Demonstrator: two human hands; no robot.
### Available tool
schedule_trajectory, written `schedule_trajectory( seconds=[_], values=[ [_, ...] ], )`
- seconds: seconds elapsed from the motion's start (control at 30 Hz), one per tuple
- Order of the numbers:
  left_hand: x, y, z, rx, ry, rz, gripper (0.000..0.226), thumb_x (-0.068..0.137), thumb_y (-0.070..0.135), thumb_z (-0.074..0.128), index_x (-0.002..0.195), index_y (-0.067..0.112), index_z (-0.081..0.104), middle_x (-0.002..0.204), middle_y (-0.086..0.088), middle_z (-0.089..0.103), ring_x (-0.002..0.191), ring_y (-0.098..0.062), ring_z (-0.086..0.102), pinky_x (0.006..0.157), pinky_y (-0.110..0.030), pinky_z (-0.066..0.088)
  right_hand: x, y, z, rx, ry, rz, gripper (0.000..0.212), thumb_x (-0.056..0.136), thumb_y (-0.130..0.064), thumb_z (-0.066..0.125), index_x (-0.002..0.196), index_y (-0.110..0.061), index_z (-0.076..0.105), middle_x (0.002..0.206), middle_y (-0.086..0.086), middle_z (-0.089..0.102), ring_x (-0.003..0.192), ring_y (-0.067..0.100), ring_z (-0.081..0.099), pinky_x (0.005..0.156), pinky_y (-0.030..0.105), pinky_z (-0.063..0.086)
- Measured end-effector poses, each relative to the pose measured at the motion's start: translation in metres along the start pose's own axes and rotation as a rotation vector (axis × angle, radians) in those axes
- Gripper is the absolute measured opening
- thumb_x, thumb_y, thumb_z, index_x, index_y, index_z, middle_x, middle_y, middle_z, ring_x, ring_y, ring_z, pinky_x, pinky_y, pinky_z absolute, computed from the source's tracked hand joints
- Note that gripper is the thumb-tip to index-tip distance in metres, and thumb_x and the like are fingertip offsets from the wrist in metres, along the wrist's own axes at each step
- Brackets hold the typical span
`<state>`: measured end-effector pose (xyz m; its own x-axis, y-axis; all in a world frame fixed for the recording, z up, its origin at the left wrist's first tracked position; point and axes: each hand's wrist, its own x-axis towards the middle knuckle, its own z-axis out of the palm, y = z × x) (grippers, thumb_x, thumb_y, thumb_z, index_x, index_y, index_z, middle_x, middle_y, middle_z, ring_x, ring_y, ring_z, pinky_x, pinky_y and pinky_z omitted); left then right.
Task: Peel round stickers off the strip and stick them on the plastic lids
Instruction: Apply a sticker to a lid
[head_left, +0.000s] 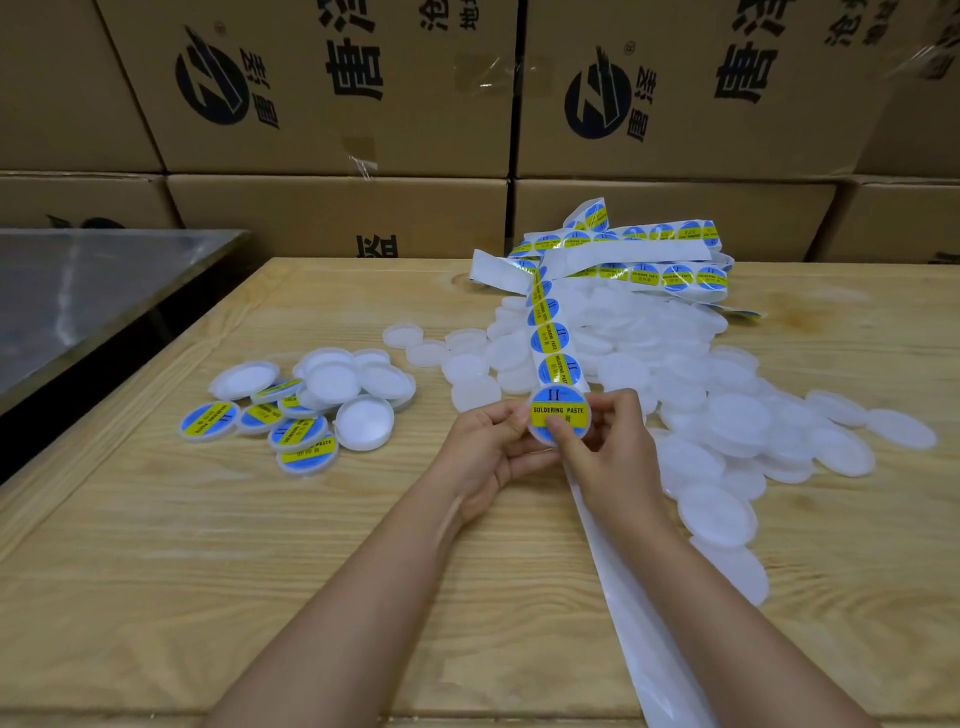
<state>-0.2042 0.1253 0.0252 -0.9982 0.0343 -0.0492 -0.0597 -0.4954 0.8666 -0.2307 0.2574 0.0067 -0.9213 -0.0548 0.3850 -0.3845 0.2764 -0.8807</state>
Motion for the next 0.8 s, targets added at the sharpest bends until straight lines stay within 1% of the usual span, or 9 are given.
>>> schedule_trajectory(
  seconds=[0.07, 0.13, 0.23, 0.3, 0.37, 0.43, 0.6, 0.67, 0.8],
  values=[
    [0.0, 0.001, 0.001, 0.0, -0.004, -0.009, 0.023, 0.098, 0.009, 0.041, 0.098, -0.001, 0.062, 0.086, -0.012, 0.073, 0.079, -0.021, 0.071, 0.066, -0.028, 0.058, 0.001, -0.001, -0.002, -0.057, 0.006, -0.055, 0.023, 0.085, -0.028, 0.066, 0.086, -0.034, 0.044, 0.075, -0.014, 0.063, 0.072, 0.0, 0.061, 0.058, 0.015, 0.045],
    [0.0, 0.002, 0.001, 0.014, -0.005, -0.015, 0.024, 0.098, 0.009, 0.04, 0.097, 0.0, 0.062, 0.083, -0.011, 0.073, 0.076, -0.021, 0.072, 0.064, -0.027, 0.058, 0.002, -0.002, -0.005, -0.095, 0.021, -0.077, 0.012, 0.092, -0.025, 0.057, 0.086, -0.027, 0.048, 0.075, -0.011, 0.063, 0.072, 0.007, 0.063, 0.061, 0.023, 0.046],
    [0.0, 0.002, 0.002, 0.041, -0.005, -0.021, 0.023, 0.098, 0.008, 0.04, 0.098, -0.001, 0.061, 0.083, -0.011, 0.073, 0.076, -0.022, 0.072, 0.064, -0.028, 0.059, 0.002, -0.001, -0.008, -0.085, 0.062, -0.06, 0.016, 0.096, -0.022, 0.051, 0.083, -0.012, 0.051, 0.071, 0.003, 0.066, 0.071, 0.024, 0.065, 0.063, 0.04, 0.05],
    [-0.001, 0.002, 0.002, 0.052, -0.009, -0.02, 0.021, 0.098, 0.007, 0.041, 0.099, 0.0, 0.061, 0.084, -0.01, 0.073, 0.076, -0.022, 0.072, 0.064, -0.029, 0.059, 0.002, -0.001, -0.008, -0.09, 0.082, -0.046, 0.016, 0.095, -0.023, 0.052, 0.083, -0.011, 0.052, 0.07, 0.001, 0.065, 0.07, 0.023, 0.065, 0.064, 0.039, 0.049],
    [-0.003, 0.0, 0.003, 0.074, -0.041, -0.013, 0.02, 0.097, 0.008, 0.043, 0.099, 0.001, 0.062, 0.085, -0.009, 0.073, 0.078, -0.022, 0.072, 0.066, -0.03, 0.059, 0.002, 0.0, -0.008, -0.101, 0.113, -0.033, 0.016, 0.094, -0.024, 0.055, 0.082, -0.013, 0.051, 0.068, -0.008, 0.062, 0.07, 0.017, 0.062, 0.062, 0.027, 0.047],
    [-0.005, -0.001, 0.004, 0.094, -0.081, -0.01, 0.019, 0.094, 0.01, 0.047, 0.101, 0.002, 0.063, 0.087, -0.009, 0.073, 0.081, -0.021, 0.071, 0.07, -0.031, 0.059, 0.002, 0.0, -0.007, -0.086, 0.151, -0.016, 0.019, 0.091, -0.029, 0.058, 0.08, -0.016, 0.05, 0.068, -0.009, 0.06, 0.068, 0.013, 0.061, 0.057, 0.018, 0.042],
    [-0.005, -0.002, 0.005, 0.031, -0.097, -0.01, 0.03, 0.081, 0.019, 0.056, 0.104, 0.002, 0.063, 0.096, -0.012, 0.072, 0.085, -0.022, 0.07, 0.074, -0.031, 0.058, 0.0, -0.005, -0.003, -0.041, 0.147, 0.0, 0.029, 0.077, -0.043, 0.07, 0.08, -0.028, 0.045, 0.07, -0.008, 0.062, 0.066, 0.003, 0.06, 0.055, 0.013, 0.042],
    [-0.004, -0.002, 0.004, 0.0, -0.071, -0.003, 0.03, 0.082, 0.019, 0.055, 0.104, 0.001, 0.063, 0.097, -0.013, 0.071, 0.086, -0.023, 0.07, 0.076, -0.031, 0.058, -0.004, -0.007, 0.002, -0.013, 0.099, 0.001, 0.036, 0.074, -0.046, 0.073, 0.086, -0.033, 0.042, 0.076, -0.011, 0.064, 0.069, -0.002, 0.061, 0.058, 0.015, 0.046],
    [-0.001, 0.0, 0.001, -0.031, -0.016, 0.011, 0.021, 0.094, 0.011, 0.047, 0.101, 0.002, 0.064, 0.093, -0.012, 0.073, 0.082, -0.022, 0.071, 0.067, -0.029, 0.058, -0.007, -0.006, 0.007, -0.045, 0.046, -0.01, 0.045, 0.073, -0.051, 0.072, 0.098, -0.034, 0.039, 0.081, -0.017, 0.064, 0.074, -0.002, 0.062, 0.066, 0.028, 0.05]
  ],
)
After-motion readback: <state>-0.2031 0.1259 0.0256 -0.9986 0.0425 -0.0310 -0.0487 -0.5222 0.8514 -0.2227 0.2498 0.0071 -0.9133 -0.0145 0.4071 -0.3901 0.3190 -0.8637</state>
